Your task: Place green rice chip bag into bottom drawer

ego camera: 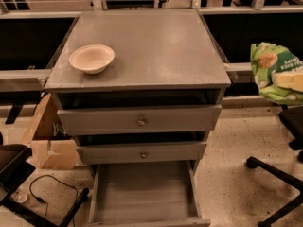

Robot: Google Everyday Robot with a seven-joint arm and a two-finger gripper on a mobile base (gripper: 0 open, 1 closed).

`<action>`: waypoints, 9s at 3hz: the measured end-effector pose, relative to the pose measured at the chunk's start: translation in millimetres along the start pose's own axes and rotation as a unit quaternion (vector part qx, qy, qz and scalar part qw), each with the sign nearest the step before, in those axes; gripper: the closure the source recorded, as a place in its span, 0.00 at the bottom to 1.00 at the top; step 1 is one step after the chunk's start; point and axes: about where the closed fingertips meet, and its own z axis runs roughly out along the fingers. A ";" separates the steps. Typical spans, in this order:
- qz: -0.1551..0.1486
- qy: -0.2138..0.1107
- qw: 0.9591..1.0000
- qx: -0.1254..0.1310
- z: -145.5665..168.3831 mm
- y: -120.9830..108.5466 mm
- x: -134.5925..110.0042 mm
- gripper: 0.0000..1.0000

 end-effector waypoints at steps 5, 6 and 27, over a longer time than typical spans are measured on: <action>0.023 0.041 0.991 -0.122 17.3 141.9 199.2 1.00; 0.016 0.054 0.988 -0.142 44.4 158.0 208.4 1.00; -0.015 0.377 0.904 -0.201 293.0 406.5 392.1 0.00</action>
Offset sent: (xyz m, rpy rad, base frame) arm -0.2194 0.0729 -0.1301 -0.0263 0.1938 0.2468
